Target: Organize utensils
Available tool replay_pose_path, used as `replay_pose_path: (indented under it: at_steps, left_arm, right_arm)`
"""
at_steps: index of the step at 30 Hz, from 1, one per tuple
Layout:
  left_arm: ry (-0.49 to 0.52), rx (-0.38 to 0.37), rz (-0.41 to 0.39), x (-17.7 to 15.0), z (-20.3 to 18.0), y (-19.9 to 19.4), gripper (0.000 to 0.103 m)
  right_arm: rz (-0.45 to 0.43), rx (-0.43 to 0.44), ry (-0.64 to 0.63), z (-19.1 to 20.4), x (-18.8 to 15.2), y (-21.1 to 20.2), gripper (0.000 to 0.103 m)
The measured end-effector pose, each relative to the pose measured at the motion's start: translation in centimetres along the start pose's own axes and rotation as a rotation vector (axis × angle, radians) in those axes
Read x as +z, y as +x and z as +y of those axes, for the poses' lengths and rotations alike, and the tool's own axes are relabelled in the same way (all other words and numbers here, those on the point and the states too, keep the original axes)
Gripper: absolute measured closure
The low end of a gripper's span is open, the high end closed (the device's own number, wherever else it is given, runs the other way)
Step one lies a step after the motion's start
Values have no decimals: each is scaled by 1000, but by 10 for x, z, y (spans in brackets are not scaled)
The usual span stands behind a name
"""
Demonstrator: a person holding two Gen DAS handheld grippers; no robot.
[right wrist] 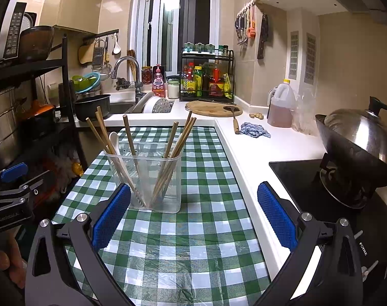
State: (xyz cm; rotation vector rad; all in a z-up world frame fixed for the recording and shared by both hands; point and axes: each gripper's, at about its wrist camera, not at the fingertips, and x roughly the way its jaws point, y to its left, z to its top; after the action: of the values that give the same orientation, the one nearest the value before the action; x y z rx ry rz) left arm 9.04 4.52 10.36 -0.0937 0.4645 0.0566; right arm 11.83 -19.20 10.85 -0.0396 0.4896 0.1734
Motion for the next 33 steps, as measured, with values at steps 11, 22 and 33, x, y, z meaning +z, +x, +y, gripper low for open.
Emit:
replay_pose_path:
  at_steps: [11, 22, 33]
  left_arm:
    - [2, 0, 0, 0, -1, 0, 8]
    - [11, -2, -4, 0, -2, -1, 8]
    - [13, -4, -10, 1, -1, -2, 8]
  right_arm:
    - [-3, -1, 0, 0, 0, 0, 5]
    - [-3, -3, 1, 1, 0, 0, 5]
    - [-2, -2, 1, 1, 0, -1, 5]
